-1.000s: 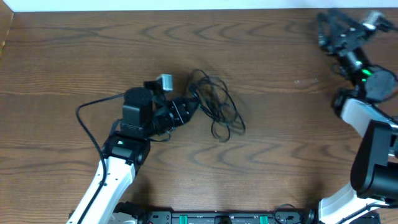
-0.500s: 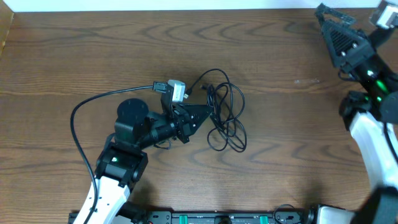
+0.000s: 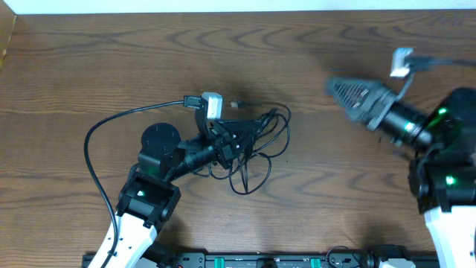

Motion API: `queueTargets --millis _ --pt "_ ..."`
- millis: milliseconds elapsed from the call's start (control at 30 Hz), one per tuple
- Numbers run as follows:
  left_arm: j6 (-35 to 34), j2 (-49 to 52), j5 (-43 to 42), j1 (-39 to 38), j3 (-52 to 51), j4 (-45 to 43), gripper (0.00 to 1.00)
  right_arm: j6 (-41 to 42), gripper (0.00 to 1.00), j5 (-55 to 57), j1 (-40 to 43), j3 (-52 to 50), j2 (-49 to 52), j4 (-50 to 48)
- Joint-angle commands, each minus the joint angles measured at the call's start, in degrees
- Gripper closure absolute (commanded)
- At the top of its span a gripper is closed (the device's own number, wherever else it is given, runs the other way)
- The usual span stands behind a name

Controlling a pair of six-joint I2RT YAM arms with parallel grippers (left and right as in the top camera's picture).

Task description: Untangle cables

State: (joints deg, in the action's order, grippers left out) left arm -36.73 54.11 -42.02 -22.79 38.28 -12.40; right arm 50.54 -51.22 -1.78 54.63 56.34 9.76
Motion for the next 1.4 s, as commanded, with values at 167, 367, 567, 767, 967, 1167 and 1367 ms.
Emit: queueTargets --millis 167,367,567,767,967,1167,1367 --pt "-8.57 -0.26 4.68 -0.13 0.63 -0.59 0.92 -15.65 0.01 15.10 -7.80 -0.04 -3.76 22.49" --pt "-16.20 -0.26 5.66 -0.13 0.63 -0.92 0.92 -17.44 0.14 15.37 -12.28 -0.09 0.50 23.43" --pt "-21.05 -0.26 5.68 -0.13 0.63 -1.46 0.92 -19.89 0.23 18.47 -18.27 -0.09 7.80 23.41" --pt "-21.05 -0.17 7.30 -0.13 0.63 -1.42 0.92 -25.70 0.29 16.48 -22.43 -0.09 13.14 23.47" --pt "-21.24 1.70 9.14 -0.17 0.63 -1.42 0.92 -30.49 0.29 11.45 -24.55 -0.09 13.40 23.85" --pt "-27.76 5.35 9.73 -0.17 0.63 -1.90 0.92 -30.47 0.66 14.27 -27.19 -0.11 13.42 25.68" --pt "-32.68 6.01 6.67 -0.17 0.63 -6.21 0.92 -28.46 0.77 27.10 -29.77 -0.11 13.42 28.22"
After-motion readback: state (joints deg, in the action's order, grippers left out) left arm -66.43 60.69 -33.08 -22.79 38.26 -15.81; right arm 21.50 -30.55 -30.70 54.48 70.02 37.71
